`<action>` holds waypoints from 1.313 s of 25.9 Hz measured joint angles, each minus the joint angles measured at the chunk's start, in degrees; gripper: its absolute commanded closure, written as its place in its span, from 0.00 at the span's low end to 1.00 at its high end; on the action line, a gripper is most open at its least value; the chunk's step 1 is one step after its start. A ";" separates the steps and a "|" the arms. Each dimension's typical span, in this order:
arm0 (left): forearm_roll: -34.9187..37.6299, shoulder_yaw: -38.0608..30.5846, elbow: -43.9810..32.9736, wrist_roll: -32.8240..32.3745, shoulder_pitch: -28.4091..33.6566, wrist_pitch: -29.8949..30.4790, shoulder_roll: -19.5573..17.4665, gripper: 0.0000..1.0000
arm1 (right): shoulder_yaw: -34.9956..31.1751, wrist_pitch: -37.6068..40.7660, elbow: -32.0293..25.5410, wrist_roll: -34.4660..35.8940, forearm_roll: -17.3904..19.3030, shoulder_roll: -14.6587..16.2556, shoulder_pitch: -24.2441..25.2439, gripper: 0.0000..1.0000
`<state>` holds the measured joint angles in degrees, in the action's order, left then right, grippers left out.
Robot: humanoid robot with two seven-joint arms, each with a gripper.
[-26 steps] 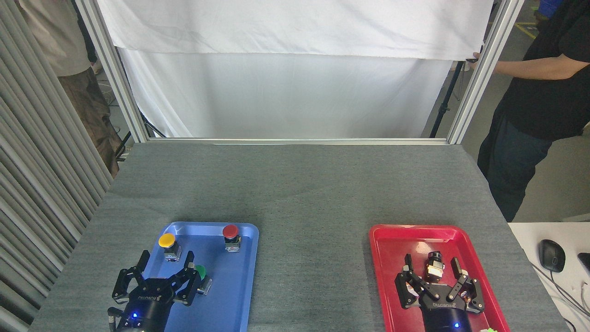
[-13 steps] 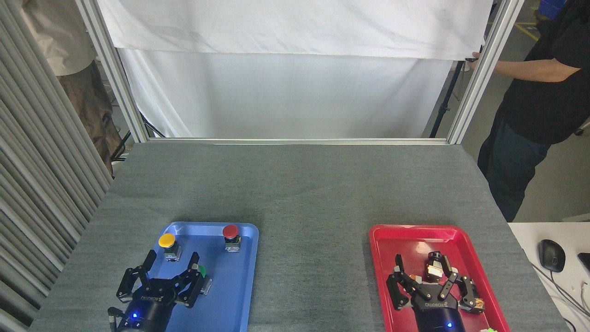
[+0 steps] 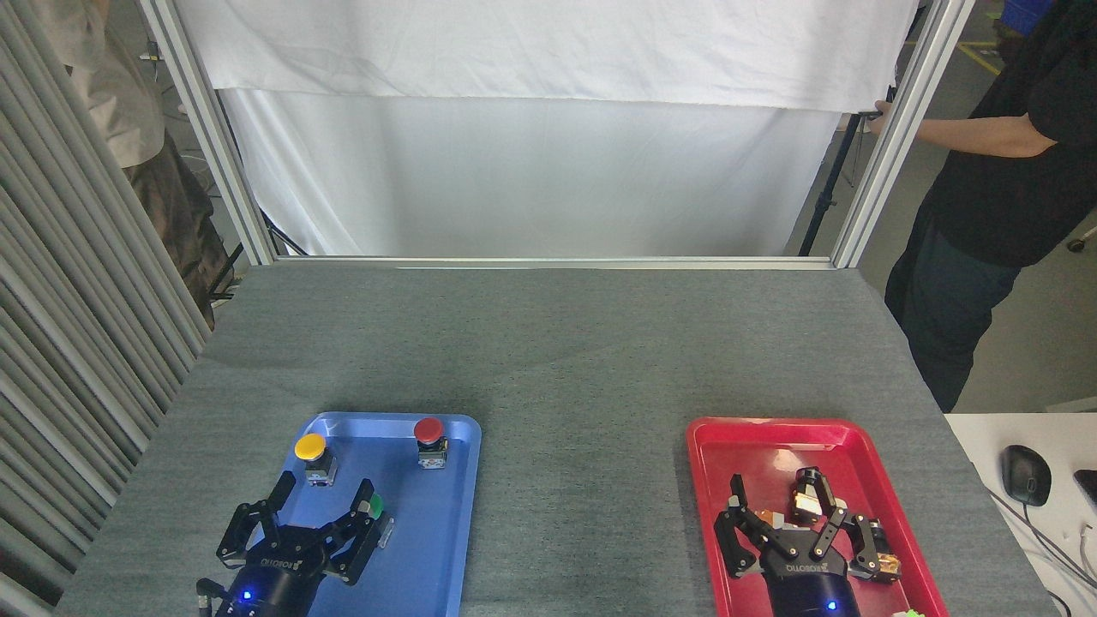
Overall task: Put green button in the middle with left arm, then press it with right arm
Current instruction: 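Lower the left hand onto the green button in the blue tray and grasp it, then lift the green button with the left hand out of the blue tray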
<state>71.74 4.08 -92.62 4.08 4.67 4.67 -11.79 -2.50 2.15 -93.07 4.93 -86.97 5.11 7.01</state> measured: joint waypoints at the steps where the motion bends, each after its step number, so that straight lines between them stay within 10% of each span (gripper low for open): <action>1: -0.01 0.03 0.00 0.01 0.08 -0.05 -0.19 0.00 | 0.01 0.00 0.00 0.00 0.00 0.04 0.00 0.00; 34: -3.42 6.89 6.98 0.81 0.92 -0.32 -6.03 0.01 | 2.66 -2.31 -2.84 -0.76 -0.14 -0.20 0.18 0.00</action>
<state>68.32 10.97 -85.63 4.89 5.59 4.35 -17.82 0.16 -0.16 -95.91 4.17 -87.11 4.91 7.19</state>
